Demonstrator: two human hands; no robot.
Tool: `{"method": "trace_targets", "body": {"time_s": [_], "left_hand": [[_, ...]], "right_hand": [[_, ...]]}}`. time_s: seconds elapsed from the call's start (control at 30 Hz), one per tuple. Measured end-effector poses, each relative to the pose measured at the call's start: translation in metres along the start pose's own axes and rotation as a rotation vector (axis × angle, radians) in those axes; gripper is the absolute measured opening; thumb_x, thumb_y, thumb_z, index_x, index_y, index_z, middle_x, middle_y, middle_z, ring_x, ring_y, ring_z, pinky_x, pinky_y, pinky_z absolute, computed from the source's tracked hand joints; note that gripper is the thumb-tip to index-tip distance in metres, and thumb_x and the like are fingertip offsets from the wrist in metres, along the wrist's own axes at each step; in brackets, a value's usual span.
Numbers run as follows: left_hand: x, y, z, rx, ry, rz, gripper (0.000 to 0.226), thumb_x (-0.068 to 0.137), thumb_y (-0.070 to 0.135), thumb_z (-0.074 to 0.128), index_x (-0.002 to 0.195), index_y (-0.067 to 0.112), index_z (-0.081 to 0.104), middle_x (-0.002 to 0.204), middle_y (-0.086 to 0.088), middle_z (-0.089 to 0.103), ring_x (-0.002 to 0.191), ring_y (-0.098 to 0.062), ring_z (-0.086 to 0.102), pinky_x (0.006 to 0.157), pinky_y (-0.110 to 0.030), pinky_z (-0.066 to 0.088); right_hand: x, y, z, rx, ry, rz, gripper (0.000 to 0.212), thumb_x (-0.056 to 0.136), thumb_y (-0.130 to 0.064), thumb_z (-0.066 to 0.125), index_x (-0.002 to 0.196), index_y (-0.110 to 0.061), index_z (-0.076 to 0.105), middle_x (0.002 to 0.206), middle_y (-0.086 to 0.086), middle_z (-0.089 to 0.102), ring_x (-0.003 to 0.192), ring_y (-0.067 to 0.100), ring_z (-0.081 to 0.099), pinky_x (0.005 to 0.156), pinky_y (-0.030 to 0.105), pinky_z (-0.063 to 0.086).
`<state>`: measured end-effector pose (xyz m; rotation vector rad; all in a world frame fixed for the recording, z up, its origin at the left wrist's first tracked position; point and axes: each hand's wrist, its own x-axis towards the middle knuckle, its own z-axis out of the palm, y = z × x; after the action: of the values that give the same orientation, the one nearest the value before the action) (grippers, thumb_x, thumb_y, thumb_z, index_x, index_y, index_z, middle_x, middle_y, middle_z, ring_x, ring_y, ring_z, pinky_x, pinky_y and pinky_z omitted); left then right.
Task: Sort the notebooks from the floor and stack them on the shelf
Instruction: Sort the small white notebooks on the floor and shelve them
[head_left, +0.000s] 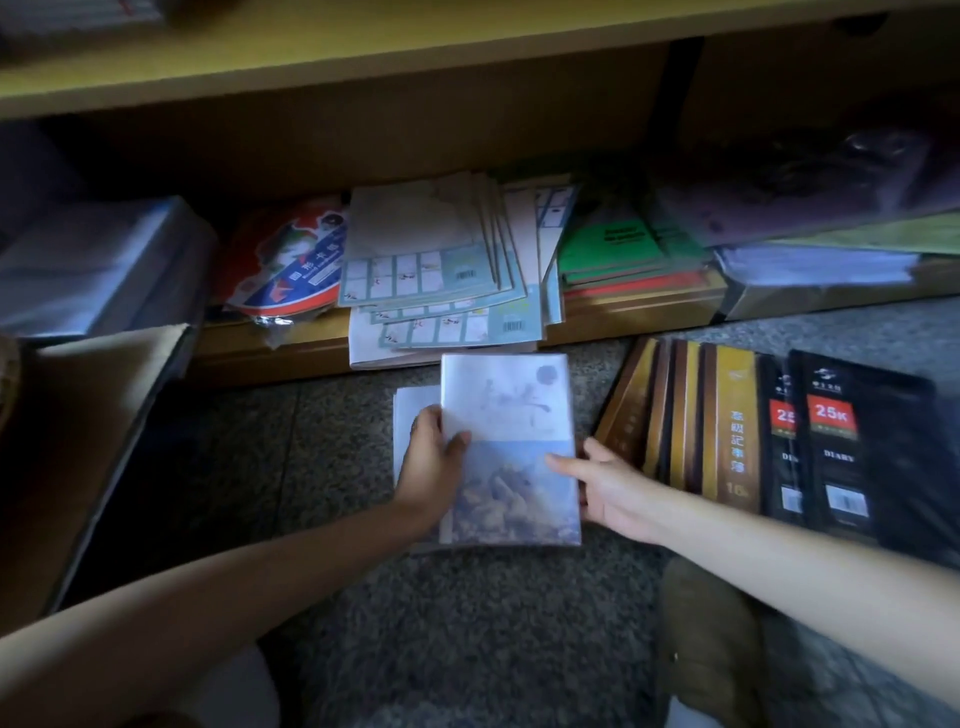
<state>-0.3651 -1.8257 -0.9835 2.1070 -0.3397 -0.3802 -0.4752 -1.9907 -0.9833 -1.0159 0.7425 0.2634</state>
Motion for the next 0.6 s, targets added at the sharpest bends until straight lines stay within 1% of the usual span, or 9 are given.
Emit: {"method": "trace_targets", "body": {"time_s": [0.07,0.1,0.17,0.23,0.3,0.37,0.47,0.5,0.6], "left_hand": [[0.007,-0.012,0.001,0.222,-0.010,0.099,0.012,0.097,0.013,0.046,0.105,0.021,0.049,0.112,-0.006,0.044,0.100,-0.030,0.052,0.083,-0.034,0.045],[0.011,-0.019,0.001,0.291,-0.004,0.085,0.017,0.095,0.016,0.050,0.110,0.023,0.053,0.121,-0.009,0.042,0.108,-0.033,0.050,0.090,-0.037,0.045],[0.016,-0.023,0.001,0.371,0.102,-0.113,0.040,0.088,0.026,0.060,0.126,0.021,0.049,0.137,-0.011,0.038,0.122,-0.031,0.042,0.100,-0.040,0.041],[0.019,-0.030,0.003,0.412,0.120,-0.303,0.053,0.083,0.034,0.066,0.129,0.022,0.042,0.137,-0.010,0.037,0.120,-0.029,0.043,0.097,-0.038,0.043],[0.020,-0.035,0.005,0.488,0.048,-0.337,0.060,0.079,0.033,0.071,0.128,0.021,0.039,0.133,-0.008,0.036,0.115,-0.027,0.043,0.094,-0.035,0.043],[0.022,-0.033,0.003,0.434,0.052,-0.411,0.070,0.076,0.032,0.075,0.131,0.017,0.035,0.135,-0.010,0.038,0.111,-0.024,0.045,0.095,-0.039,0.045],[0.025,-0.027,0.002,0.528,-0.044,-0.464,0.113,0.061,0.035,0.086,0.144,0.010,0.013,0.143,-0.014,0.024,0.128,-0.031,0.033,0.103,-0.043,0.037],[0.025,-0.023,0.002,0.563,-0.046,-0.489,0.116,0.060,0.036,0.087,0.144,0.008,0.012,0.143,-0.014,0.022,0.130,-0.031,0.030,0.104,-0.040,0.035],[0.030,-0.021,-0.003,0.530,0.018,-0.576,0.100,0.061,0.033,0.087,0.137,0.005,0.027,0.138,-0.015,0.033,0.125,-0.031,0.037,0.100,-0.038,0.037]], "right_hand": [[-0.006,0.003,-0.005,0.031,0.014,-0.074,0.051,0.088,0.005,0.054,0.133,-0.010,0.035,0.124,0.014,0.060,0.094,0.024,0.064,0.080,0.043,0.052],[-0.009,0.003,-0.007,0.021,0.020,-0.109,0.046,0.089,0.009,0.049,0.129,-0.012,0.037,0.124,0.013,0.059,0.094,0.022,0.063,0.082,0.040,0.051],[-0.012,0.004,-0.010,0.034,0.030,-0.140,0.046,0.091,0.010,0.044,0.129,-0.016,0.039,0.124,0.010,0.058,0.096,0.021,0.061,0.082,0.037,0.050],[-0.014,0.004,-0.016,0.070,0.039,-0.137,0.047,0.092,0.009,0.044,0.129,-0.020,0.039,0.124,0.009,0.057,0.103,0.025,0.060,0.082,0.038,0.050],[-0.013,0.003,-0.020,0.051,0.054,-0.138,0.048,0.092,0.007,0.045,0.131,-0.022,0.038,0.126,0.008,0.057,0.108,0.026,0.058,0.083,0.039,0.051],[-0.012,0.000,-0.024,0.031,0.074,-0.140,0.048,0.093,0.006,0.045,0.132,-0.020,0.037,0.127,0.009,0.056,0.110,0.027,0.057,0.085,0.041,0.050],[-0.009,-0.002,-0.024,0.016,0.094,-0.145,0.047,0.093,0.006,0.045,0.133,-0.019,0.037,0.131,0.011,0.053,0.117,0.029,0.054,0.093,0.046,0.046],[-0.008,-0.003,-0.023,0.012,0.098,-0.142,0.047,0.093,0.006,0.045,0.133,-0.018,0.037,0.132,0.011,0.053,0.117,0.030,0.054,0.094,0.047,0.045],[-0.006,-0.004,-0.022,0.006,0.105,-0.131,0.046,0.094,0.005,0.045,0.134,-0.017,0.037,0.132,0.012,0.054,0.116,0.030,0.055,0.094,0.048,0.045]]}}
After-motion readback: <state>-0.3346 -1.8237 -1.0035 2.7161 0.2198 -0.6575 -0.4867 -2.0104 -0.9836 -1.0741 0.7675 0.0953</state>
